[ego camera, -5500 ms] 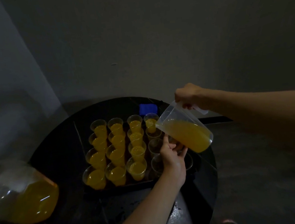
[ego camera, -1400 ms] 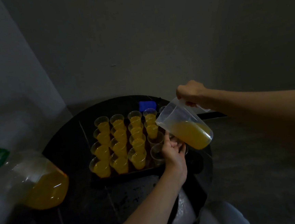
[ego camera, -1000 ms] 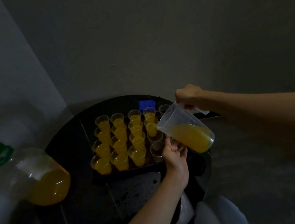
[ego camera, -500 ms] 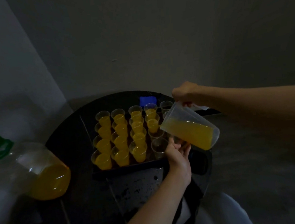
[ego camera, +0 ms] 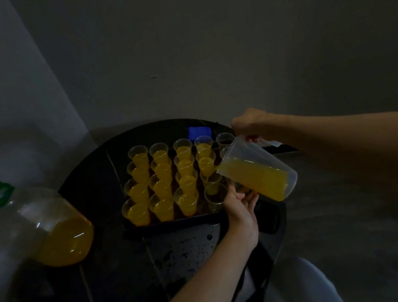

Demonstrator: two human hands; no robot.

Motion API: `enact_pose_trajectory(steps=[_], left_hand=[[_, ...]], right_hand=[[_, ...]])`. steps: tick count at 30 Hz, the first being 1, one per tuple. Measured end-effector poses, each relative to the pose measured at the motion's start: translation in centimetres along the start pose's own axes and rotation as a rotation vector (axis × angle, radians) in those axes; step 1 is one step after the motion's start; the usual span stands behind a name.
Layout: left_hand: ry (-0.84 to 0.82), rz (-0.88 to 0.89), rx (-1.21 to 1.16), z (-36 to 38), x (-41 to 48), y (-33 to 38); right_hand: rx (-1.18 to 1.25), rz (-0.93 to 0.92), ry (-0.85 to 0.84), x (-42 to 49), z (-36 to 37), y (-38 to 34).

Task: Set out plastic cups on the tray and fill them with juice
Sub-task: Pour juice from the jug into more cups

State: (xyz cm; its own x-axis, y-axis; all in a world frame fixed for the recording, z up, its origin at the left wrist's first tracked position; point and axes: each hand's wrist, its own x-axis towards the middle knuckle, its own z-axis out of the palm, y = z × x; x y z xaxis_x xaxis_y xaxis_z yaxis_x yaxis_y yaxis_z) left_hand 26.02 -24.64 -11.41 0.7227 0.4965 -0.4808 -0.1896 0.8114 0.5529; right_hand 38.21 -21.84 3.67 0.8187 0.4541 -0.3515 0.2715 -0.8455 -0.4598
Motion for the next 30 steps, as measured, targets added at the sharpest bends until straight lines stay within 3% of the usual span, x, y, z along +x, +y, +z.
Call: enact_pose_trajectory(steps=[30], left_hand=[[-0.008,-0.018,-0.046,0.0,-0.7,-0.3]], right_hand=[[-0.055,0.006,0.004,-0.6,-0.1,0.2]])
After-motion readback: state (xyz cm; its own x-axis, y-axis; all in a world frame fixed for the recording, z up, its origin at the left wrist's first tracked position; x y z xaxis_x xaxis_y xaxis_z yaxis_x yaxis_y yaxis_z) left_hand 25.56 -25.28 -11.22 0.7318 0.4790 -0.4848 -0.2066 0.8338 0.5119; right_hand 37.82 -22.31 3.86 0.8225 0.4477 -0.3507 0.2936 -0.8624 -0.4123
